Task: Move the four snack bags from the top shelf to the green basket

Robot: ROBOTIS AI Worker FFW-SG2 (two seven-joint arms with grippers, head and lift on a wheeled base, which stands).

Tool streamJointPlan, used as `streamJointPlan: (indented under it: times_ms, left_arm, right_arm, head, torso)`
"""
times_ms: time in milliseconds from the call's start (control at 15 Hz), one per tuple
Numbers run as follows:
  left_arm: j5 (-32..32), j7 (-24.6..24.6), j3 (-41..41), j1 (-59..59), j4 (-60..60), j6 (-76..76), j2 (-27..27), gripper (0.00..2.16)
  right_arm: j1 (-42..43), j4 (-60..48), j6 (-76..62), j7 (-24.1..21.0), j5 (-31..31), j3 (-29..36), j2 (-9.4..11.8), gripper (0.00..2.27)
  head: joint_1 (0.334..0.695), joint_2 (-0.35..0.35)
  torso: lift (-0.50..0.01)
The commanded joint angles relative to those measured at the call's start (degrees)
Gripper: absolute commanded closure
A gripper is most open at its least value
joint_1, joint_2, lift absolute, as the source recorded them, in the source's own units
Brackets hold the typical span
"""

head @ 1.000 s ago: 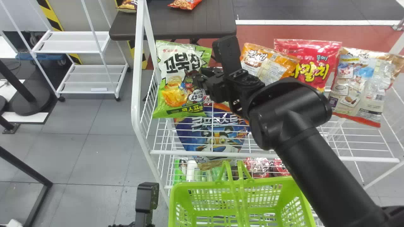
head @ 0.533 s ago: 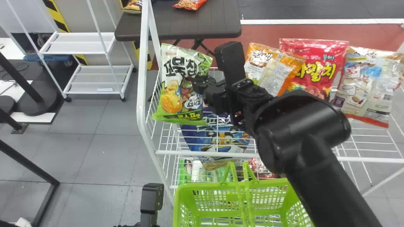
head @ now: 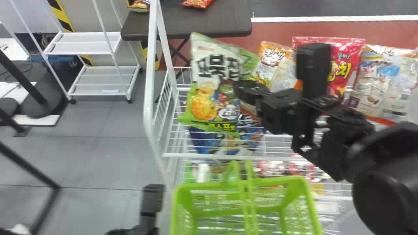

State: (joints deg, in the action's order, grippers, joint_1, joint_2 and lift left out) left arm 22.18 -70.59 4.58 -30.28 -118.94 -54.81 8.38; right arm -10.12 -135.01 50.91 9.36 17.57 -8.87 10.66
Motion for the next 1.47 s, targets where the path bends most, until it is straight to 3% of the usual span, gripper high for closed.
streamJointPlan:
  times_ms: [0,133,333,400,467,667,800,867,1400]
  left_arm:
    - [-1.18,0.71,0.34,-0.57,-1.38,0.0,-0.03,2.08]
    - [-1.35,1.42,0.7,-0.57,-1.65,-0.18,-0.03,2.08]
    - [-2.05,2.03,1.49,-1.1,-2.61,-1.41,-0.12,2.08]
    - [-2.05,2.3,1.49,-1.63,-3.05,-1.41,-0.12,2.08]
    - [-2.41,2.3,1.66,-1.63,-3.14,-1.76,-0.12,2.08]
    - [-2.76,2.3,1.84,-1.98,-3.67,-2.64,-0.12,2.08]
    - [-2.93,2.65,2.1,-1.98,-3.76,-2.64,-0.2,2.08]
    - [-3.11,2.73,2.28,-1.98,-4.02,-2.64,-0.2,2.08]
    - [-3.46,3.09,1.93,-1.8,-4.72,-2.64,-0.29,2.08]
  right_arm:
    - [-9.04,-9.04,-0.33,0.49,2.73,8.52,3.66,1.95]
    - [-16.51,-14.05,-0.15,2.51,6.68,17.14,5.68,1.95]
    - [-24.68,-18.1,2.84,8.05,10.02,26.89,5.42,1.95]
    - [-26.26,-18.71,4.95,10.33,10.2,28.65,5.16,1.95]
    - [-28.11,-19.15,5.83,13.14,10.02,30.76,3.75,1.95]
    - [-30.04,-19.5,11.1,24.75,8.09,37.53,-4.95,1.95]
    - [-30.39,-19.86,12.51,31.07,4.75,39.2,-9.35,1.95]
    - [-30.92,-19.86,13.03,32.83,3.87,40.08,-10.22,1.95]
    - [-30.66,-18.1,20.06,38.02,3.52,48.25,-9.87,1.95]
  head:
    - [0.695,-0.14]
    - [0.695,-0.23]
    - [0.695,-0.35]
    - [0.695,-0.35]
    - [0.695,-0.35]
    - [0.695,-0.35]
    - [0.695,-0.35]
    - [0.695,-0.35]
    - [0.695,-0.35]
  torso:
    - [0.0]
    - [0.0]
    - [0.0]
    - [0.0]
    - [0.0]
    - [0.0]
    - [0.0]
    - [0.0]
    - [0.0]
